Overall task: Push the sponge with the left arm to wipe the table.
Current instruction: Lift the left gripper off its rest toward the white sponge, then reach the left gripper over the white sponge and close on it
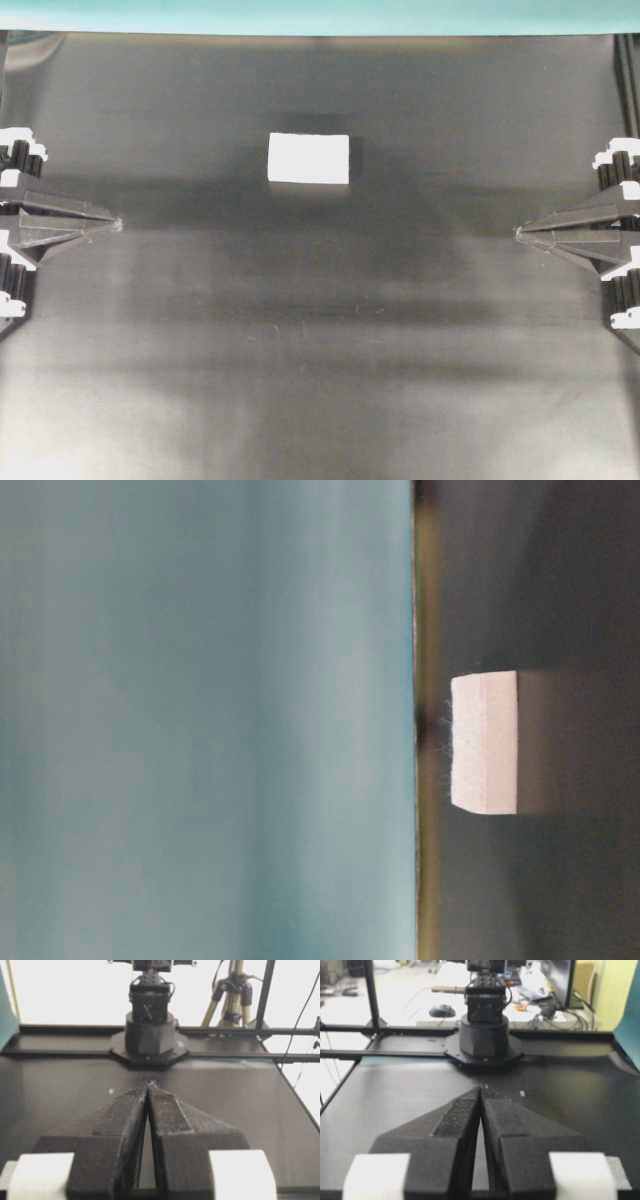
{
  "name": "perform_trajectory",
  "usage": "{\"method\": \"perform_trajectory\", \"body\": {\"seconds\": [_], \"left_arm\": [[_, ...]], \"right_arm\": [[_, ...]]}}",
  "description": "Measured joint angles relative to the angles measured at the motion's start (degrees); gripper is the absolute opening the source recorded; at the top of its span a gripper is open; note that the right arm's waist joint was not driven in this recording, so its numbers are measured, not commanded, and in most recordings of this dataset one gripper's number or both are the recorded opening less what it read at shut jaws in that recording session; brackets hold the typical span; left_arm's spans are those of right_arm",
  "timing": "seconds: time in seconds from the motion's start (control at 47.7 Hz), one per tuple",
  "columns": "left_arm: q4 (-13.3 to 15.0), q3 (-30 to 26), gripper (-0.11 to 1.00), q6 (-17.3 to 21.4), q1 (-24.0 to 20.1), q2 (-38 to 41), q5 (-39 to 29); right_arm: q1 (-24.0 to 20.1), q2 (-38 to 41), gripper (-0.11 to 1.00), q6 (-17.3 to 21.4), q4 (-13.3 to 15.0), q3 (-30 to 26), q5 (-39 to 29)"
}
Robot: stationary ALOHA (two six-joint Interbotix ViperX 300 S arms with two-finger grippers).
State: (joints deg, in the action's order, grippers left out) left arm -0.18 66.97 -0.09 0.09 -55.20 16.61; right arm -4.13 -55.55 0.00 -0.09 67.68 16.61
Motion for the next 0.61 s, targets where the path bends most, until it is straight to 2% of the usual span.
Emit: {"method": "perform_trajectory", "body": {"seconds": [0.063, 0.147, 0.273, 0.398, 0.608], "left_arm": [[-0.6, -0.1, 0.01, -1.1, -0.1, 0.7, -0.4], [-1.7, -0.5, 0.0, -6.3, -0.4, 5.9, -1.5], [-1.8, -2.4, 0.0, -10.5, -3.5, 13.8, -1.7], [-2.0, -5.4, 0.0, -12.0, -6.3, 20.7, -1.7], [-1.9, -14.0, 0.01, -13.1, -10.8, 35.4, -1.9]], "right_arm": [[0.0, 0.0, 0.08, -0.1, 0.0, 0.3, 0.0], [0.0, 0.0, 0.0, 0.0, 0.0, 1.1, -0.2], [0.0, 0.1, 0.0, 0.0, 0.0, 1.6, -0.6], [0.0, 0.1, 0.0, 0.1, -0.1, 2.0, -0.8], [0.0, 0.1, 0.0, 0.1, 0.0, 2.4, -0.9]]}}
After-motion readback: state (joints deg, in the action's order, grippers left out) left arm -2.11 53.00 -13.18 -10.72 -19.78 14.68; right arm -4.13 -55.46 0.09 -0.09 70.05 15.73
